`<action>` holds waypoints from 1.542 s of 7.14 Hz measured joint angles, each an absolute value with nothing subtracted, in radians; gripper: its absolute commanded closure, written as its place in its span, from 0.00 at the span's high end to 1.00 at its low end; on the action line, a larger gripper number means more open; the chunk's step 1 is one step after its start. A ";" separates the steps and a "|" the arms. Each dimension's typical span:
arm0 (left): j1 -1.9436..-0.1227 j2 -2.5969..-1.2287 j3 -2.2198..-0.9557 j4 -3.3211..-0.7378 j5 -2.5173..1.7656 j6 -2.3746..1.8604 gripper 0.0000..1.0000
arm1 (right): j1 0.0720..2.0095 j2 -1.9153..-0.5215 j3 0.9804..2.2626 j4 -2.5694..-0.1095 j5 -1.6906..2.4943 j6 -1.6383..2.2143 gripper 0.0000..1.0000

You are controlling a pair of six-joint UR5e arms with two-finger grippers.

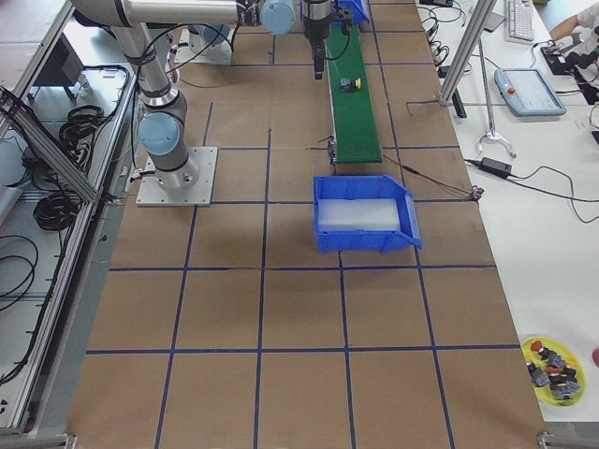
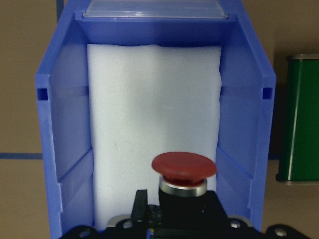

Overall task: Transport two buttons from left to right
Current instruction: 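Carry the red button to the conveyor while the right gripper approaches yellow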

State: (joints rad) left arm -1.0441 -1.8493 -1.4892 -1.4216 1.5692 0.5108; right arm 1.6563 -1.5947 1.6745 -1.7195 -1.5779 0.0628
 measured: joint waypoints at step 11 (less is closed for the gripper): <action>-1.420 -1.987 -1.650 -1.078 1.570 0.050 0.32 | 1.658 -1.344 1.661 -2.093 -1.574 0.116 1.00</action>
